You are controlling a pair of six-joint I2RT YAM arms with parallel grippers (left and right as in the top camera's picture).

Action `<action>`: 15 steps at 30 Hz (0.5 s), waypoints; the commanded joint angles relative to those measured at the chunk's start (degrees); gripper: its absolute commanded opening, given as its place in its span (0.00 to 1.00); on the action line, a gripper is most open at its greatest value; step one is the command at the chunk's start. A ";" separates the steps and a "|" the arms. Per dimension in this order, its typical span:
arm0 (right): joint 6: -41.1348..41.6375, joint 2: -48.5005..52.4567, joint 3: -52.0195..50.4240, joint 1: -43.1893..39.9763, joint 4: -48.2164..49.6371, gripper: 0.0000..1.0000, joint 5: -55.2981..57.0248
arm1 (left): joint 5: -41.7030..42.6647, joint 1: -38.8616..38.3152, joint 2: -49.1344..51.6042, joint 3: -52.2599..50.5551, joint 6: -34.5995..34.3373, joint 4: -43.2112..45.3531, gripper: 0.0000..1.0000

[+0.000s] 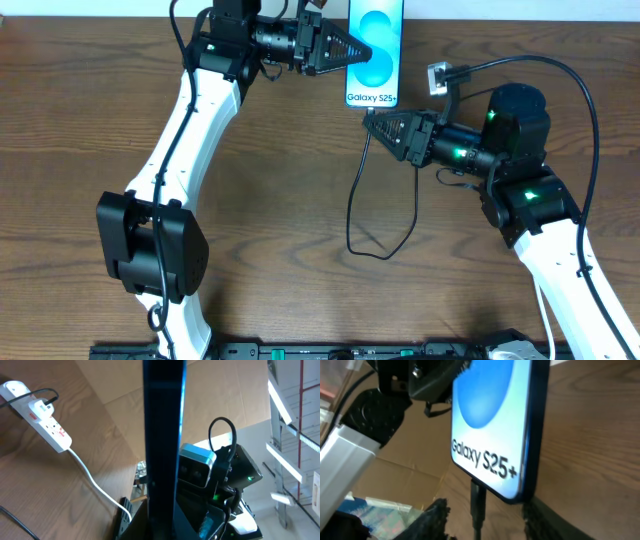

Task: Plug charger to phone and switch on socket

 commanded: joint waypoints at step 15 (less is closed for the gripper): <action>-5.31 0.31 1.31 -0.26 -18.60 0.93 17.51 | -9.35 2.43 -1.09 -10.56 8.35 -6.91 0.07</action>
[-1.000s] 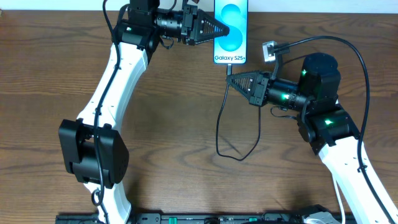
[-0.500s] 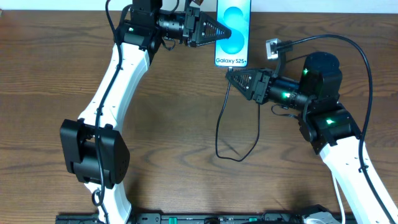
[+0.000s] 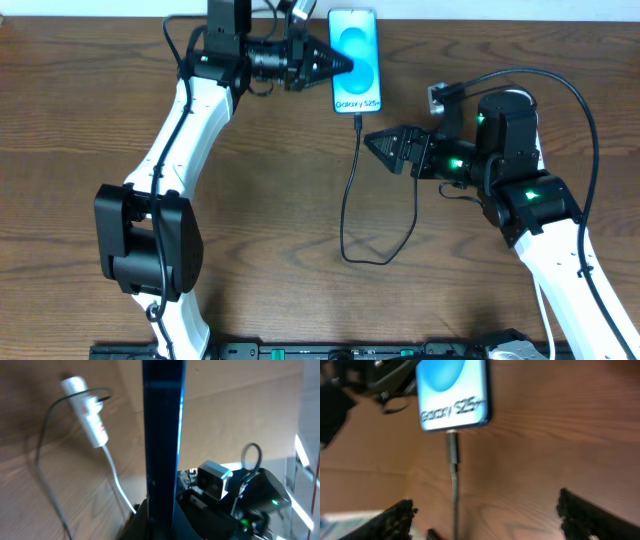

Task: Plug charger to phone and switch on socket

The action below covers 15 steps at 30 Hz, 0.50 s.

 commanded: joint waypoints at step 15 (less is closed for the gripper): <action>-1.88 0.39 0.85 -0.24 -7.19 0.98 12.02 | -21.62 -4.44 -0.70 -10.25 19.26 -20.70 0.08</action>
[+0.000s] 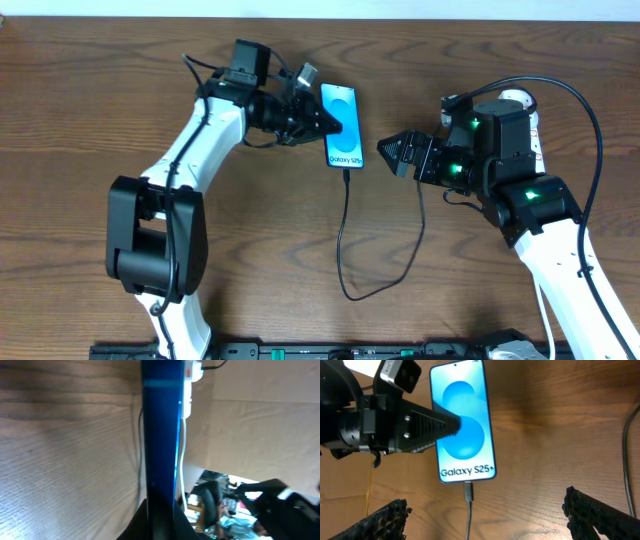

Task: Plug charger to phone and switch on socket

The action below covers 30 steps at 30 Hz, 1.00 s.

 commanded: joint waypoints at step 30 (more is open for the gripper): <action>-1.03 0.50 0.79 -0.13 -2.54 0.98 -1.27 | -1.95 -5.07 12.74 0.13 8.72 -1.09 0.07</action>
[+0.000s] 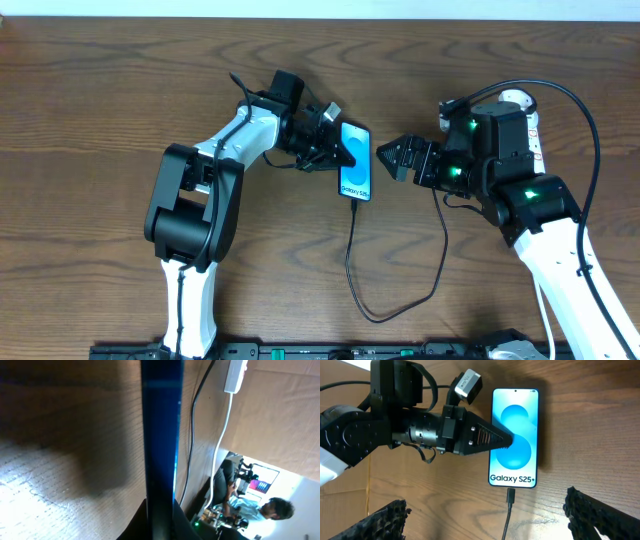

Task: Plug charger to phone and switch on socket
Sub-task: 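Lower the phone flat onto the table with the left gripper and release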

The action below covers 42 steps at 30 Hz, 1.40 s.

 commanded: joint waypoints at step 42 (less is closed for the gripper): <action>-0.81 0.87 0.72 -0.13 -1.86 0.99 -0.33 | -9.62 -0.33 6.08 0.28 2.47 -1.22 0.35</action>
